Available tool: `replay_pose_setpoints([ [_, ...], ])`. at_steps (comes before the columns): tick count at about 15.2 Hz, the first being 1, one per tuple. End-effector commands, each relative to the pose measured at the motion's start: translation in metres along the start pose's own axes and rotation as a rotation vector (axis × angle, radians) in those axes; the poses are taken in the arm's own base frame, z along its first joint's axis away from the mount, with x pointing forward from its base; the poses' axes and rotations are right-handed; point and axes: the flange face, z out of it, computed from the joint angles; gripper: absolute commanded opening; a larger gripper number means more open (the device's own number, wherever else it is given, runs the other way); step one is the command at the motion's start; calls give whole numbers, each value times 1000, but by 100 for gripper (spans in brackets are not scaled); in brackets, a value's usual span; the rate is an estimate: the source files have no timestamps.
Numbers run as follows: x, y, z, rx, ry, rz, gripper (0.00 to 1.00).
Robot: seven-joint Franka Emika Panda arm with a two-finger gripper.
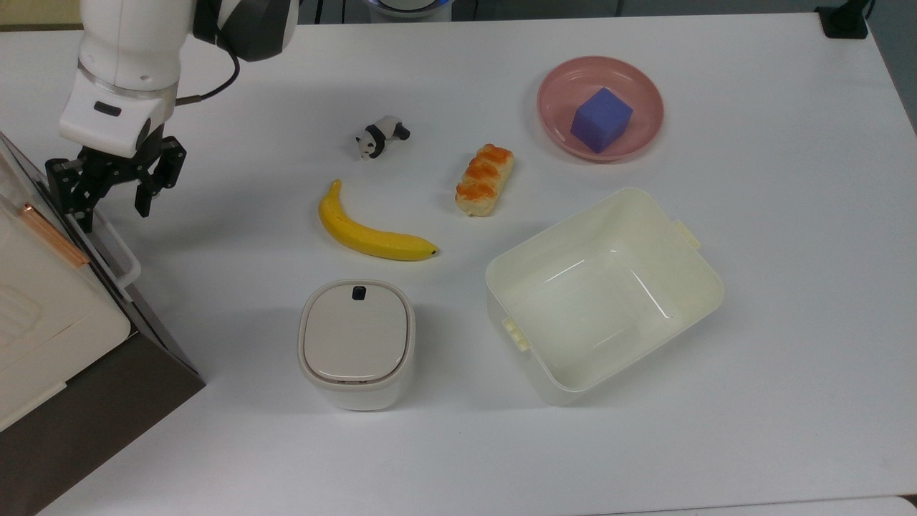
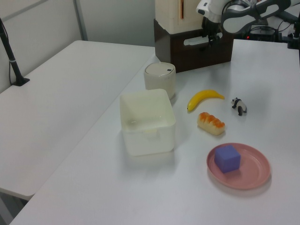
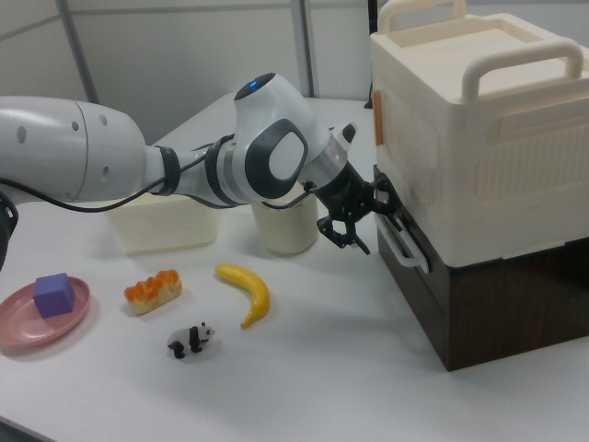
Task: Slide the drawer open
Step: 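Lower the gripper and hook it onto the drawer's white handle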
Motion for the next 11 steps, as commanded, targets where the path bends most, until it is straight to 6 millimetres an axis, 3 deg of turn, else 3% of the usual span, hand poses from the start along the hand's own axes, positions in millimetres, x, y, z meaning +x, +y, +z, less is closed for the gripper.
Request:
replay_pose_setpoints([
  [1, 1, 0, 8, -14, -3, -28, 64],
  [4, 1, -1, 11, -10, -6, -25, 41],
  [6, 5, 10, 5, -29, 5, -12, 30],
  [11, 6, 9, 9, -25, 4, 0, 30],
])
